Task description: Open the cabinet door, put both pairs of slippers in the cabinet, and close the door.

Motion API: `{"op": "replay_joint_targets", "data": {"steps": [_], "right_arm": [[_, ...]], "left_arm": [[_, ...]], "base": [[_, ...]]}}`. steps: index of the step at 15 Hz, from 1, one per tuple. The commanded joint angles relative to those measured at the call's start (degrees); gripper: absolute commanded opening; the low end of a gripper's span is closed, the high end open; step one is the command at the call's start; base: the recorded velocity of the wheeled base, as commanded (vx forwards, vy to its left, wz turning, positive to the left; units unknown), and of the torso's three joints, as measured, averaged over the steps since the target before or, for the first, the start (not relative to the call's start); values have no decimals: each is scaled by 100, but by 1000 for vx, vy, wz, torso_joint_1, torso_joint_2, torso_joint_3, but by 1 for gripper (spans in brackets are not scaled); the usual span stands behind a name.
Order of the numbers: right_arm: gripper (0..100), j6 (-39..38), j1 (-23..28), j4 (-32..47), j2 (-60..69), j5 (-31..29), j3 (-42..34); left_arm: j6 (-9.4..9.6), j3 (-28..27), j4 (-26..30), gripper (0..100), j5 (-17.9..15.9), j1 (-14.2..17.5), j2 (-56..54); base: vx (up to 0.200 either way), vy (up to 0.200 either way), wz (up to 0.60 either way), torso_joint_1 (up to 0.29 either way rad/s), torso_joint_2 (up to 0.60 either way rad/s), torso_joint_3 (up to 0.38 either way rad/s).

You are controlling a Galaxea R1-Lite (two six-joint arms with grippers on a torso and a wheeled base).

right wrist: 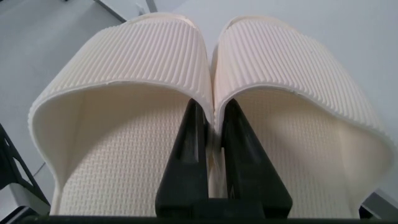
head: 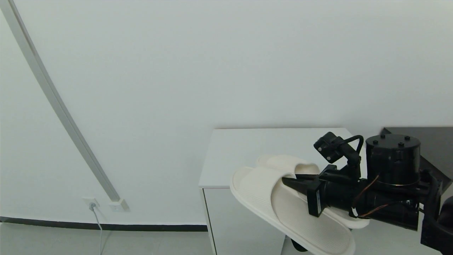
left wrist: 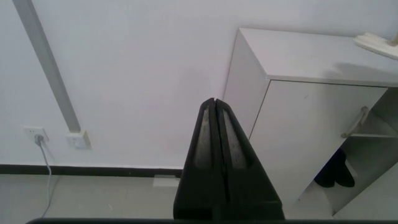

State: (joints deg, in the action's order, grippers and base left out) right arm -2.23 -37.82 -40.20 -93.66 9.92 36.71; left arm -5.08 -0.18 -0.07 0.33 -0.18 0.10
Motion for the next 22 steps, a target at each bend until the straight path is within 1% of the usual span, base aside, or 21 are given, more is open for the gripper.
{"op": "replay_joint_targets", "data": {"steps": [1,3,6,16,18,20,22], "right_arm": [[0,3,-59,-31,-109,-26,30],[0,3,-86,-23,-117,-157,30],[0,3,-138,-23,-117,-184,30],[0,3,-156,-23,-135,-193,-14],[0,3,-156,-23,-179,-210,-6],[0,-5,-165,-40,-320,-456,30],[0,-32,-218,-40,-363,-500,38]], "left_arm": [[-10,1,-1,0,2,1,8],[-10,1,-1,0,2,1,8],[-1,1,-1,0,-7,1,8],[-1,1,-10,0,-15,1,8],[-1,1,-1,0,-7,1,8],[-1,1,-1,0,-7,1,8],[-1,1,-1,0,-7,1,8]], "base": [[0,0,0,0,0,0],[0,0,0,0,0,0],[0,0,0,0,0,0],[-200,0,0,0,1,0],[0,0,0,0,0,0],[0,0,0,0,0,0],[0,0,0,0,0,0]]}}
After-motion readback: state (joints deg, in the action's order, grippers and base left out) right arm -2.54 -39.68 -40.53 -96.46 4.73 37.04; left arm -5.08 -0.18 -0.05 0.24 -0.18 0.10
